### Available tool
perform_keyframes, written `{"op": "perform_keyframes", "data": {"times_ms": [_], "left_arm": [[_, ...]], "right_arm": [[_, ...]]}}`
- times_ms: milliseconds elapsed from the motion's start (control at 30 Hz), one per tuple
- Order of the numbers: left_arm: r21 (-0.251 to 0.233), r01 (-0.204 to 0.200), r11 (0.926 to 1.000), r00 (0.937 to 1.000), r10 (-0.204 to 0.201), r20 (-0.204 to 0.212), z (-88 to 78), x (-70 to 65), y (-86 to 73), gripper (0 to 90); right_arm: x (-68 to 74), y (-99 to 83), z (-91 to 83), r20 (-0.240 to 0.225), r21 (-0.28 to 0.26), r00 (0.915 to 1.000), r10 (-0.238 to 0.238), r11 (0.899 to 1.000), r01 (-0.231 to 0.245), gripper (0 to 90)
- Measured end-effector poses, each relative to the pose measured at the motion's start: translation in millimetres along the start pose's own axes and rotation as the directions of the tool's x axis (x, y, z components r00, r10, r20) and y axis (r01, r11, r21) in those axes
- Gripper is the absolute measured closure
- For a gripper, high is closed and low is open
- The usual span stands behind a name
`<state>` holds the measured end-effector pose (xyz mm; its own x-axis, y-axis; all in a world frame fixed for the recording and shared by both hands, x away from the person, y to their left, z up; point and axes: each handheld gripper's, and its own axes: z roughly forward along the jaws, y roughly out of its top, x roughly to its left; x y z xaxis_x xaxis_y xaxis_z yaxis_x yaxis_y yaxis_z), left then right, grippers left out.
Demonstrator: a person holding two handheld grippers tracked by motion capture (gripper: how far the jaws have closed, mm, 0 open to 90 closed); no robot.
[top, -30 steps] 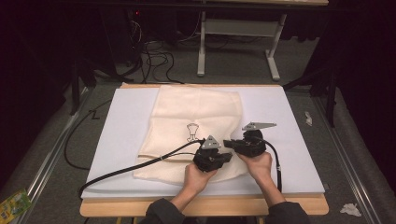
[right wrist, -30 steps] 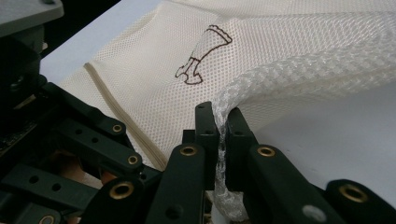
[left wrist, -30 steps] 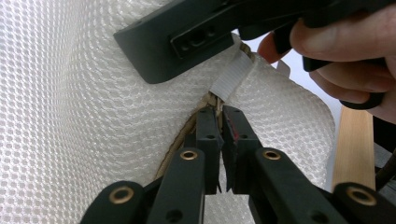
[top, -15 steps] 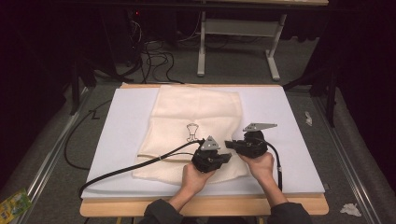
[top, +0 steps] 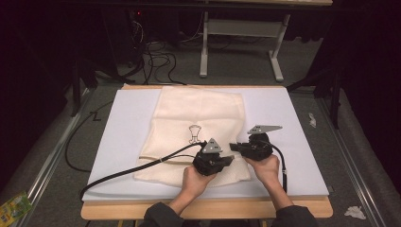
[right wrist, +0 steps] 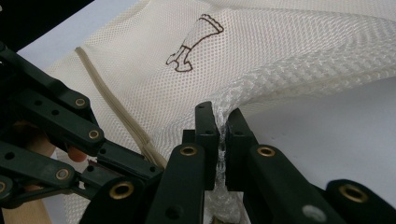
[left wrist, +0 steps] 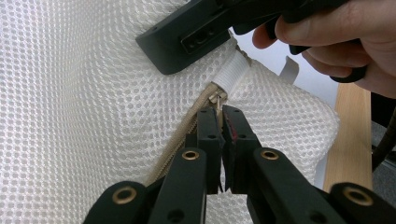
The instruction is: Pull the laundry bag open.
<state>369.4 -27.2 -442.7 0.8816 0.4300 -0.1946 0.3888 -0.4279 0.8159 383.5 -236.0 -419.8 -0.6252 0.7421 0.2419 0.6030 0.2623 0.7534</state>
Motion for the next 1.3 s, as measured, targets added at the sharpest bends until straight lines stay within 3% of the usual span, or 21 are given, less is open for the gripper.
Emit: {"op": "perform_keyframes", "data": {"times_ms": [1200, 1300], "left_arm": [[0.023, -0.003, 0.9997, 0.9997, 0.003, -0.025, -16.7, 8.3, -5.5, 87.1], [0.015, 0.014, 0.9998, 0.9997, -0.014, -0.021, -18.8, 11.1, -8.3, 87.1]], "right_arm": [[-4.1, -3.1, -1.6, 0.008, 0.008, 0.9998, -0.021, 1.000, 0.021, 88.4], [-3.6, -3.2, -1.0, 0.007, 0.007, 0.9996, -0.026, 1.000, 0.026, 88.4]]}}
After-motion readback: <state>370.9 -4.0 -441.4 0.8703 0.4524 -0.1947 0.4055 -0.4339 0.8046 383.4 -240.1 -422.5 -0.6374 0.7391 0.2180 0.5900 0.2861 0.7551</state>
